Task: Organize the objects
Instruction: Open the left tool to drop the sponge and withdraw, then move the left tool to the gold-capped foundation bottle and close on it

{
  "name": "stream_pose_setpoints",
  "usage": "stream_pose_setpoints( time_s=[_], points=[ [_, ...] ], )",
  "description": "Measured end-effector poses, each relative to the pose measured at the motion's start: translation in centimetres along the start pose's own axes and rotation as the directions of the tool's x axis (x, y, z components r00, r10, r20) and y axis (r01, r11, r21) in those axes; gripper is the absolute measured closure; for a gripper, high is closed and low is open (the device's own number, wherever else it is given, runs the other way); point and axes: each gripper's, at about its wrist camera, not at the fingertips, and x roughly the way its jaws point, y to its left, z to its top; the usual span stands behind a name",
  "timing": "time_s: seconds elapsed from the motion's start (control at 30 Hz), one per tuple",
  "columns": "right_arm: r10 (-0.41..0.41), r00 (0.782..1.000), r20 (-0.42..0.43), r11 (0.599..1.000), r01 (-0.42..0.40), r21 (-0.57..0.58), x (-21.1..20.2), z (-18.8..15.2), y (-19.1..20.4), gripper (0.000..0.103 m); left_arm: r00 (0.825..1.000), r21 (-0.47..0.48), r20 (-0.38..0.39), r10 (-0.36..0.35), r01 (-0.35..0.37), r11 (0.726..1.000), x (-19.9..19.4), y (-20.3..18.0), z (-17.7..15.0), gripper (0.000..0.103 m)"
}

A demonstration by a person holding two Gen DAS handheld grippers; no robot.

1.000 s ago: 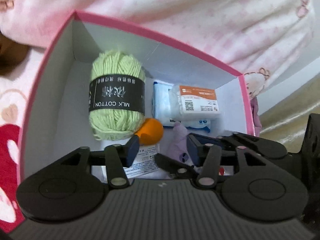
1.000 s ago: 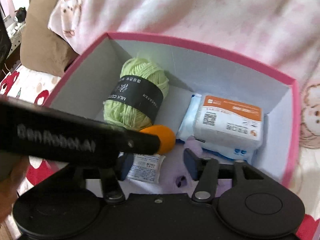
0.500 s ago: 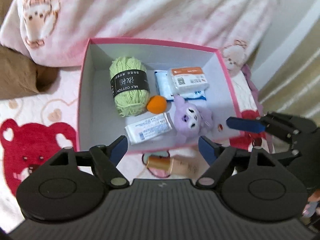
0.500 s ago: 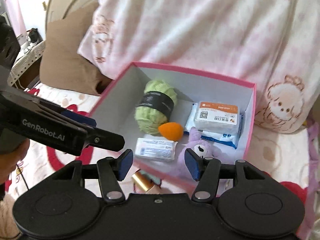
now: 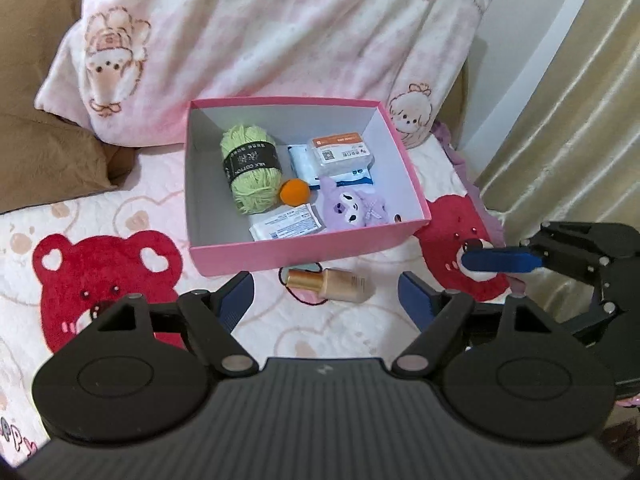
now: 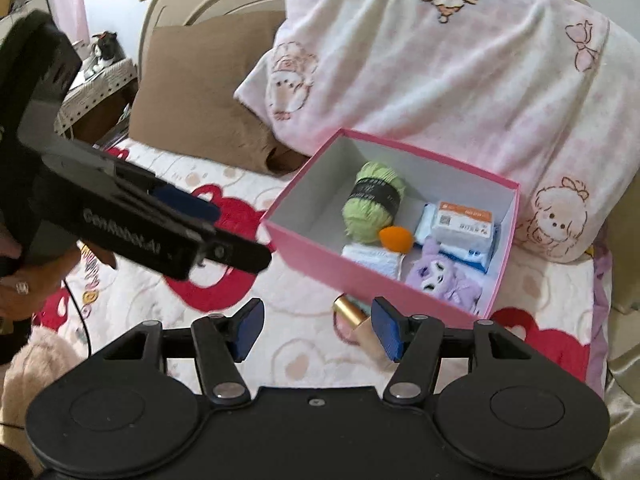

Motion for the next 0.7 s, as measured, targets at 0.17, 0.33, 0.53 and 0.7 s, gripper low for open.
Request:
stream_pose_setpoints(
  time_s=[0.17, 0.33, 0.53, 0.7],
  points=[
    [0.003, 1.000, 0.002, 1.000, -0.003, -0.024, -1.0, -1.4, 1.2, 0.038, 1.000, -0.034, 0.004, 0.014, -0.014, 0.999, -1.4, -0.1, -2.9, 0.024],
    [0.007, 1.000, -0.002, 0.999, -0.007, -0.040, -1.0, -3.2, 2.0, 0.038, 1.000, -0.059, -0.001, -0.009, 0.009, 0.998, -0.9, -0.2, -5.7, 0.024],
    [0.009, 1.000, -0.021, 0.999, -0.010, -0.047, 0.4, -4.7, 2.2, 0.038, 0.999, -0.054, 0.031, 0.039, -0.037, 0.998, 0.7, -0.3, -7.2, 0.024],
    [-0.007, 1.000, -0.010, 0.996, 0.006, -0.089, 2.6, -5.7, 1.7, 0.038, 0.999, -0.099, 0.019, 0.033, -0.031, 0.995, 3.5, 0.4, -7.5, 0.024]
  ],
)
